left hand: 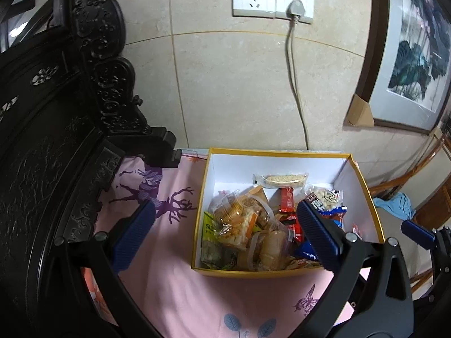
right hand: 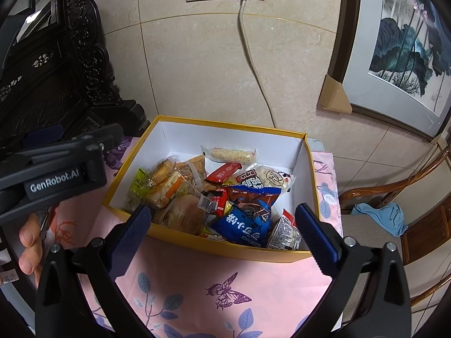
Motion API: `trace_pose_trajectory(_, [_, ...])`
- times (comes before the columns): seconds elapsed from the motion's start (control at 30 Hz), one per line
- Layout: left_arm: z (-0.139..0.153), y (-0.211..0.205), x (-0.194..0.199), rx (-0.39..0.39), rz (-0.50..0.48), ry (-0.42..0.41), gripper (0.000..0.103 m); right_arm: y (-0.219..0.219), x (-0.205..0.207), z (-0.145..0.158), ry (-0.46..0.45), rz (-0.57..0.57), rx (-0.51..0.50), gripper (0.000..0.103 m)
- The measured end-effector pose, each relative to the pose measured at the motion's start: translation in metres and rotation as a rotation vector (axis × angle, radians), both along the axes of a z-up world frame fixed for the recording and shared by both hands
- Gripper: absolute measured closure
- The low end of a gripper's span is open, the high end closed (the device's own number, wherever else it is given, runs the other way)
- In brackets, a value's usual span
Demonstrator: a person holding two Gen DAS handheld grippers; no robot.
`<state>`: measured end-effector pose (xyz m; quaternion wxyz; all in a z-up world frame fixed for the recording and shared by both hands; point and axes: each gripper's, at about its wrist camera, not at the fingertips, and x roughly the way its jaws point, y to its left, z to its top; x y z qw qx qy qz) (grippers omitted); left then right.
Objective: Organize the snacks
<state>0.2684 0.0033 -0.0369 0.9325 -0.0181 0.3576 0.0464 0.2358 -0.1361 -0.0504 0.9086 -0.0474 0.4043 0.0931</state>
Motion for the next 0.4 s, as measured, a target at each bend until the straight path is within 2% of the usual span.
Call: trace_pose_trajectory(0.4, [0.0039,-0.0012,0.0025,0.007,-0.004,0.012,0.002,0.0016,-0.0012,-0.0003,-0.002,0.001,0.000,0.001])
